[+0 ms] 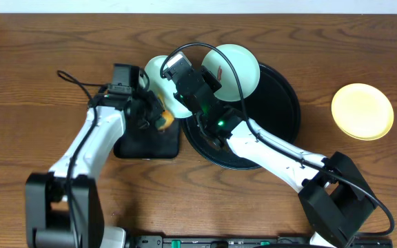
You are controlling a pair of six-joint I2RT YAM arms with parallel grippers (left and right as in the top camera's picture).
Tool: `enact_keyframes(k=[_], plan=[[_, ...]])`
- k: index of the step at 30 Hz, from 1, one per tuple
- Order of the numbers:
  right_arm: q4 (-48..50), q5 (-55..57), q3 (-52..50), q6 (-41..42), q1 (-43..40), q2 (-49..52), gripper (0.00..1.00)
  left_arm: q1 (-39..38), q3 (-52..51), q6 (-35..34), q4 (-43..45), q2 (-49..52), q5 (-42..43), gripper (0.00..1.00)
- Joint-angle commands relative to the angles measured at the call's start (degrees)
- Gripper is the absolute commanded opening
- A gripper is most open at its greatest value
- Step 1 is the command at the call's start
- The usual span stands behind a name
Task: Clean dirty plates on tray and stack at the side
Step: 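Tilt the green plate toward left gripper and scrub it with sponge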
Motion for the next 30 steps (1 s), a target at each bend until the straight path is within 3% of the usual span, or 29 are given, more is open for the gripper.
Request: enact_keyframes(k=[1, 14, 30], plan=[[0.26, 0.35, 0.7, -0.46, 0.55, -0.37, 0.01, 0.11, 2.1, -1.88, 3.3, -2.14, 2.78, 0.07], [0.28, 0.31, 0.7, -0.46, 0.59, -0.37, 0.01, -0.2, 1.11, -3.87, 13.35, 3.45, 2.75, 0.08], [0.22, -1.6, 0.7, -0.44, 0.59, -0.37, 0.01, -2.25, -0.74, -0.55, 11.91, 5.77, -3.13, 0.07]])
